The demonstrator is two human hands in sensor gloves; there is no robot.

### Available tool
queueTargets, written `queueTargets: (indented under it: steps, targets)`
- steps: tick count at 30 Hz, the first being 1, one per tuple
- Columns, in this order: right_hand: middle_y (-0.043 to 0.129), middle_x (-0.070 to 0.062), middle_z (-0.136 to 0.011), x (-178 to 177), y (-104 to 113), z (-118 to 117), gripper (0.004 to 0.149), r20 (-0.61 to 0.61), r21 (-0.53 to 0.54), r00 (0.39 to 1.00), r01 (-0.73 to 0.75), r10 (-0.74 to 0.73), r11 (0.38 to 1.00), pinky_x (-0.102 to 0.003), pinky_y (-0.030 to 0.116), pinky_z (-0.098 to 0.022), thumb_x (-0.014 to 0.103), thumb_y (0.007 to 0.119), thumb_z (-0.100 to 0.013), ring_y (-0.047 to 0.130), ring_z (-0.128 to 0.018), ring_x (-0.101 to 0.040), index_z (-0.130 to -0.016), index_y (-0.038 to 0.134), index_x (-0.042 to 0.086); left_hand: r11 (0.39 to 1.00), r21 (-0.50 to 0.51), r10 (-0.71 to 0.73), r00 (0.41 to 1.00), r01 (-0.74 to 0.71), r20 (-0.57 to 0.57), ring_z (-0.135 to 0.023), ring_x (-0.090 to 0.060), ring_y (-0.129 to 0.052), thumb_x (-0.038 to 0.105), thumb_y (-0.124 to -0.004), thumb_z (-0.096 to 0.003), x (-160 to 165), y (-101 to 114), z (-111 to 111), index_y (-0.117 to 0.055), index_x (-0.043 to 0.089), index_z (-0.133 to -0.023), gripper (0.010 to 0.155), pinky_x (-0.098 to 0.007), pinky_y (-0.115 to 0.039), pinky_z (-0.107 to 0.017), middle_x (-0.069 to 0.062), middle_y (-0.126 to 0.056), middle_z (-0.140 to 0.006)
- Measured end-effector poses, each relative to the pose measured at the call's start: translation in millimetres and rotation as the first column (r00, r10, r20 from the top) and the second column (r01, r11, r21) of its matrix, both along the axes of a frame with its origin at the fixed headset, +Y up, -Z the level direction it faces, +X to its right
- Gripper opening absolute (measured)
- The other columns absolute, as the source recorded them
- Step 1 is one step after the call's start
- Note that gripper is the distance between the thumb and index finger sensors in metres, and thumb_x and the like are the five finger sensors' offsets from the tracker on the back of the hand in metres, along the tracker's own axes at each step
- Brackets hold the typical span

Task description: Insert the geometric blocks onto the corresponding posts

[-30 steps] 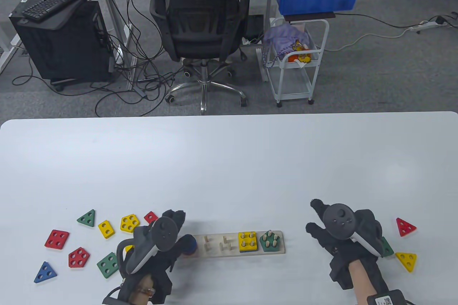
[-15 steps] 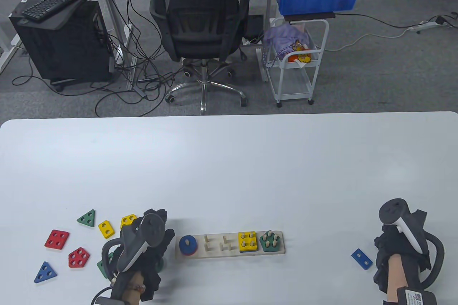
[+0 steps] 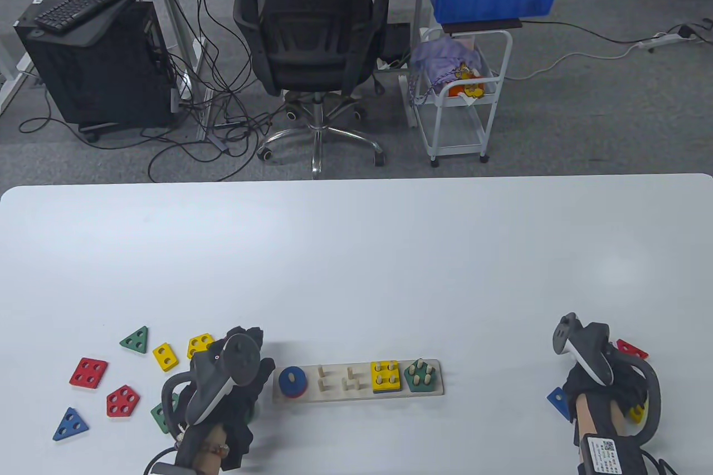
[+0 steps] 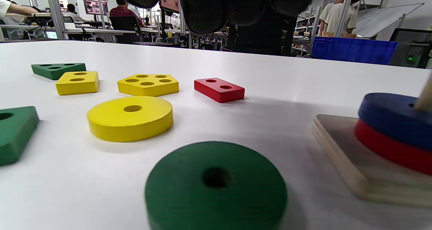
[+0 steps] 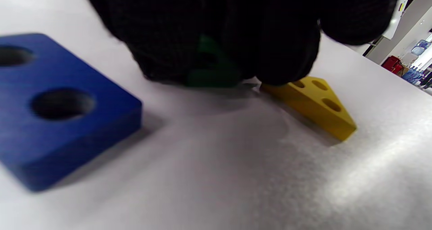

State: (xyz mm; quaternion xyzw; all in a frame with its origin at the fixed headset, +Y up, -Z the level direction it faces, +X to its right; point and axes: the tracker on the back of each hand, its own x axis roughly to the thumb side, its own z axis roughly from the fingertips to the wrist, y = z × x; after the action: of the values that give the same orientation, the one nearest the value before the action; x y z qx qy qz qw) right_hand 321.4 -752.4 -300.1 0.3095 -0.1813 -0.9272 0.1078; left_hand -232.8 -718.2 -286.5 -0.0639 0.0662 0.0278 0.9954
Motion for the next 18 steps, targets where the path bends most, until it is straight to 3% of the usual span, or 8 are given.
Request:
queueTargets:
  steps: [6,9,12,15,18]
  targets:
    - [0.087,-0.016,-0.081,1.5,3.3,1.4,0.065,-0.009,0.038,1.0,0.026,-0.026,0.999,-0.058,0.077,-0.048,0.038,0.091,-0.037,0.094,-0.06,-0.036,-0.093,0.069,0.012,1.0,0.007,0.015,1.0,-0.015,-0.005,-0.108,-0.018,-0.069,0.065,-0.064,-0.0386,-0.2,0.2,0.0,-0.057,0.046,-0.103,0.068,-0.055,-0.054,-0.079,0.012,-0.058,-0.117]
    - [0.087,-0.016,-0.081,-9.6,21.7,3.2,0.065,-0.07,0.132,0.997,0.029,-0.02,0.991,-0.058,0.076,-0.048,0.037,0.091,-0.037,0.093,-0.06,-0.036,-0.092,0.069,0.012,0.998,0.016,0.055,0.998,-0.054,-0.007,-0.108,-0.017,-0.069,0.065,-0.063,-0.0387,-1.5,2.6,0.2,-0.056,0.046,-0.103,0.068,-0.055,-0.055,-0.079,0.013,-0.058,-0.117]
    - [0.087,-0.015,-0.081,-34.9,45.0,7.5,0.065,-0.223,0.262,0.972,0.133,-0.074,0.956,-0.058,0.076,-0.048,0.038,0.092,-0.036,0.093,-0.06,-0.036,-0.092,0.07,0.013,0.988,0.026,0.155,0.988,-0.155,0.013,-0.105,-0.016,-0.073,0.065,-0.063,-0.0389,0.5,6.4,1.9,-0.056,0.046,-0.103,0.067,-0.053,-0.057,-0.079,0.012,-0.06,-0.116]
    - [0.087,-0.015,-0.081,-70.5,65.8,12.9,0.065,-0.418,0.339,0.888,0.348,-0.192,0.874,-0.058,0.077,-0.048,0.038,0.092,-0.036,0.093,-0.059,-0.035,-0.092,0.07,0.014,0.944,0.086,0.311,0.947,-0.318,0.08,-0.095,-0.012,-0.084,0.065,-0.064,-0.0395,7.8,10.7,5.2,-0.061,0.045,-0.101,0.065,-0.046,-0.065,-0.075,0.013,-0.069,-0.11]
    - [0.087,-0.014,-0.081,-104.0,76.6,18.7,0.065,-0.606,0.335,0.764,0.499,-0.223,0.799,-0.059,0.077,-0.048,0.039,0.092,-0.036,0.093,-0.059,-0.035,-0.092,0.07,0.014,0.874,0.093,0.462,0.876,-0.476,0.14,-0.083,-0.008,-0.092,0.063,-0.065,-0.0405,19.2,14.1,9.8,-0.063,0.044,-0.099,0.062,-0.041,-0.073,-0.069,0.013,-0.076,-0.105]
